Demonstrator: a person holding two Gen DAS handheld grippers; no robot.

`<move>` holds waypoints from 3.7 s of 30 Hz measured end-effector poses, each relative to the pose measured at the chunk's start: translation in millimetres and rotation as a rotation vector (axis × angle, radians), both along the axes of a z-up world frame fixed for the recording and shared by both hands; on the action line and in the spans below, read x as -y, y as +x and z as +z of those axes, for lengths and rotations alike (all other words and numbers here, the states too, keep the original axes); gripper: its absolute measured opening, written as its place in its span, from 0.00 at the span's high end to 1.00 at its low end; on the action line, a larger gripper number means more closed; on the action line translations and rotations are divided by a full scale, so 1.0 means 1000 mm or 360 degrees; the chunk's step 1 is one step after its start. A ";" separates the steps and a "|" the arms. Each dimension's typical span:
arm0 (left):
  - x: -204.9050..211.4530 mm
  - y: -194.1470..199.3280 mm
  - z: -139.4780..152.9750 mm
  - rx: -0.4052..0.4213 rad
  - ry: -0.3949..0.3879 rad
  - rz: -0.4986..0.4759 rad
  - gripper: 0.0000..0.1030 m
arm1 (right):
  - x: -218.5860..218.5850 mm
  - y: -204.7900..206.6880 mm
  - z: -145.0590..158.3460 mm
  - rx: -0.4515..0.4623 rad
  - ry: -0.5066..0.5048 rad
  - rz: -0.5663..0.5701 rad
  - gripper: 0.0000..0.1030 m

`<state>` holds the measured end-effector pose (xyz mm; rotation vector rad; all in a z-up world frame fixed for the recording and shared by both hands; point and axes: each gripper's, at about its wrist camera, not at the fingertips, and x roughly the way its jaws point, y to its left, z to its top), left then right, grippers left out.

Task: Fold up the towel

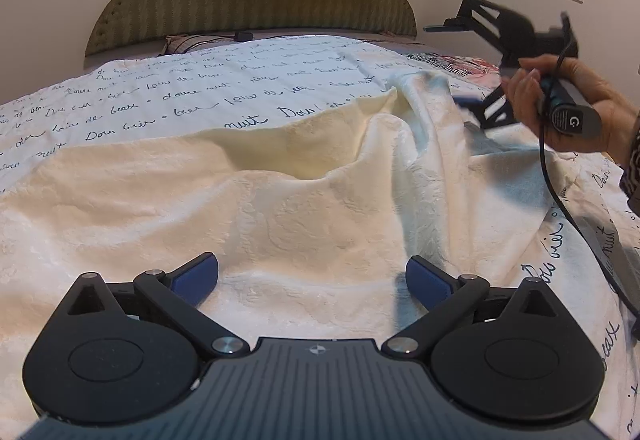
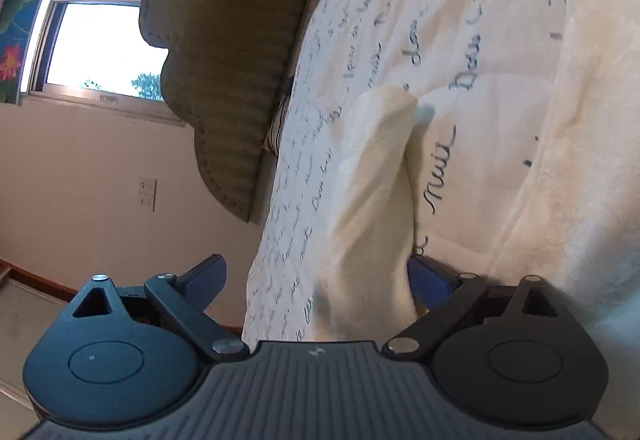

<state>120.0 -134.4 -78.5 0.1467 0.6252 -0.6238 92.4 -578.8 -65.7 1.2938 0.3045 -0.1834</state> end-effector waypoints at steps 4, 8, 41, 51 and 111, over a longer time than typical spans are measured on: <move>0.001 0.000 0.000 0.0001 0.0007 -0.0002 0.00 | -0.009 0.012 0.039 0.0139 -0.0064 0.0168 0.31; 0.001 0.000 0.000 -0.0004 -0.0002 -0.0003 0.00 | -0.019 0.037 0.074 -0.0162 -0.0417 0.0083 0.26; 0.002 0.000 -0.001 -0.0006 -0.0013 -0.0004 0.00 | 0.012 0.066 0.003 -0.0107 -0.0238 0.0282 0.06; 0.001 0.001 -0.002 -0.0013 -0.0031 -0.0006 0.00 | 0.009 0.025 0.030 -0.0172 -0.0637 -0.0006 0.94; 0.005 -0.026 0.006 0.0065 0.0153 0.0020 0.02 | -0.016 -0.173 0.042 -0.0628 -0.1319 0.0021 0.40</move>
